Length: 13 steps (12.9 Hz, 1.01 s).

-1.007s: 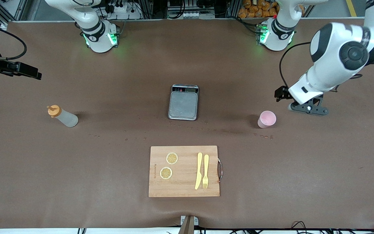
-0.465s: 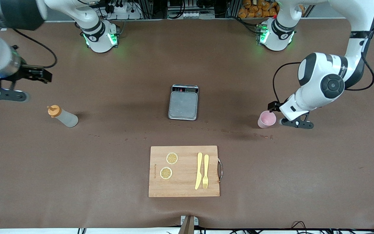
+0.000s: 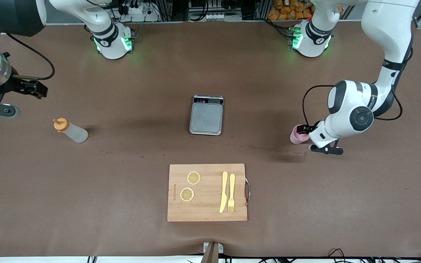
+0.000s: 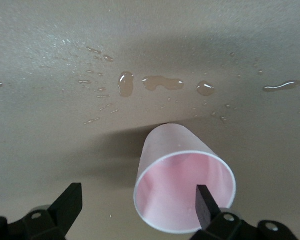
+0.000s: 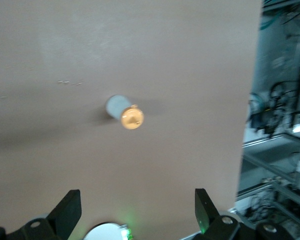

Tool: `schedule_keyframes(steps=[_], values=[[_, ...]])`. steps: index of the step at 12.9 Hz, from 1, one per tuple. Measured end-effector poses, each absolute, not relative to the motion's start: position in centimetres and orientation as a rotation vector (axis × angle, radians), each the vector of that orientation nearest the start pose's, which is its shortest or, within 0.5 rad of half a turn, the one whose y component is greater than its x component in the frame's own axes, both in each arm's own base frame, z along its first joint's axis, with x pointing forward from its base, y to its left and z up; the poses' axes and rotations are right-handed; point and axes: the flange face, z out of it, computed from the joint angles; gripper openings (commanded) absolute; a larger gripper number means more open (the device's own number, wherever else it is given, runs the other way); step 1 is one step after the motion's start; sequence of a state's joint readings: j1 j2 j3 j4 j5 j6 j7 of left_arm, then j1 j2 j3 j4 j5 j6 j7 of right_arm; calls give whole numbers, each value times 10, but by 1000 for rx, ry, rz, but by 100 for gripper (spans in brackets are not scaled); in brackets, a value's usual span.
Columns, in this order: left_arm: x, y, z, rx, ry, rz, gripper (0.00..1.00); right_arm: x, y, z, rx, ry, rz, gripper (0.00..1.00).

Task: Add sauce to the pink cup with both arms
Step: 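Reach the left gripper down to the pink cup and grasp it, then carry the pink cup with the left gripper onto the metal scale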

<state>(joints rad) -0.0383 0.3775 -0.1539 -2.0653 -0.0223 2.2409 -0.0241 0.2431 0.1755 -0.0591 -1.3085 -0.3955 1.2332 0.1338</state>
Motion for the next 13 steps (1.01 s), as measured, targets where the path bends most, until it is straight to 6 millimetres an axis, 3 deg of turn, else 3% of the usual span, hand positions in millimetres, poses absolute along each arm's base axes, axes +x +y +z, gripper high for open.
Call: schedule_keyframes(steps=[1,2,3,5,10,13], values=[[559,-109,232,-3167,236,335,84,569,61,632,-3601,-30,335,100],[560,-110,229,-3168,236,338,12,570,63,632,-3614,-122,350,100],[563,-110,227,-3169,236,339,0,571,59,632,-3606,-165,350,100],[566,-111,222,-3171,241,344,0,578,30,633,-3568,-113,313,100],[568,-113,217,-3172,248,353,0,576,-86,625,-3371,229,327,100],[575,-116,229,-3178,255,311,0,574,-129,607,-3304,478,372,100]])
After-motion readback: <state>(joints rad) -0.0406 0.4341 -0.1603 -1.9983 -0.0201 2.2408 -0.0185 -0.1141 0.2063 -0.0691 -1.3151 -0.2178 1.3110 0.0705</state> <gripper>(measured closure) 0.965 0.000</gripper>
